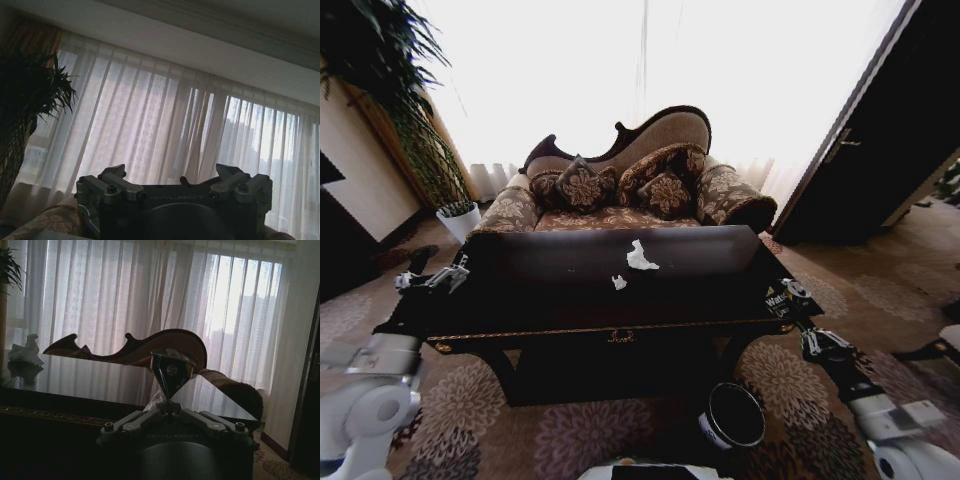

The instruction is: Move to the front of the table and place the trash on the table into the trash bin.

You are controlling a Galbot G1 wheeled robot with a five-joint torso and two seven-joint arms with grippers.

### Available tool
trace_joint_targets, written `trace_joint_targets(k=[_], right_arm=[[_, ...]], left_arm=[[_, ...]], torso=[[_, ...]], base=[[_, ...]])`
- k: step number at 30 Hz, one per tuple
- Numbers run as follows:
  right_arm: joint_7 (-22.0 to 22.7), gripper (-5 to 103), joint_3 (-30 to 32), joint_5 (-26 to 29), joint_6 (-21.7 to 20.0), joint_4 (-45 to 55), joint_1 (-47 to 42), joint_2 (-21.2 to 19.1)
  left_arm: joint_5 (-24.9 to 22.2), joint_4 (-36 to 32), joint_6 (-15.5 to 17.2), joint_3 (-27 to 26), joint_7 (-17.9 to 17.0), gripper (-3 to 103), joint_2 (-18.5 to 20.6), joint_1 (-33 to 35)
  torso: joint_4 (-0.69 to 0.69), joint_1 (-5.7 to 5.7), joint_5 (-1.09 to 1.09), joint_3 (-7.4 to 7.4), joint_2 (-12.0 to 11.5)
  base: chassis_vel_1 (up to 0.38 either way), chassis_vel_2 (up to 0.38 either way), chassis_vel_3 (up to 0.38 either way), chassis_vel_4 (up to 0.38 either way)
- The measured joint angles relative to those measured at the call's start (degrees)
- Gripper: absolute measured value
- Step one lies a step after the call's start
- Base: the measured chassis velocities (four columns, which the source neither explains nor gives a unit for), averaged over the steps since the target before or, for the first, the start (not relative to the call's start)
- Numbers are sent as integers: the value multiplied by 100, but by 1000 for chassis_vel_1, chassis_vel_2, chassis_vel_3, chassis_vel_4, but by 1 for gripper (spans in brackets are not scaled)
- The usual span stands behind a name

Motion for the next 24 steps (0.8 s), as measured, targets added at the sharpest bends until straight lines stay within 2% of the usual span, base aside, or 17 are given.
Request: trace_joint_targets(k=[5, 15, 19, 24], right_arm=[[-165, 0, -44, -144, 318, -267, -84, 277], [-234, 0, -227, -520, 464, -789, 35, 281], [-435, 0, -373, -929, 675, -1675, 220, 275], [-518, 0, -495, -1019, 792, -2440, 343, 239]], left_arm=[[76, 80, -10, 117, 2, 100, -21, -57], [70, 119, -45, 70, -2, 100, -7, -72], [69, 116, -100, 39, -14, 100, -4, -29], [58, 86, -106, -15, -17, 100, 9, 4]], torso=[[1, -1, -3, 0, 0], [2, 0, -2, 0, 0], [3, 0, -2, 0, 0], [2, 0, 0, 0, 0]], base=[[0, 0, 0, 0], [0, 0, 0, 0], [0, 0, 0, 0], [0, 0, 0, 0]])
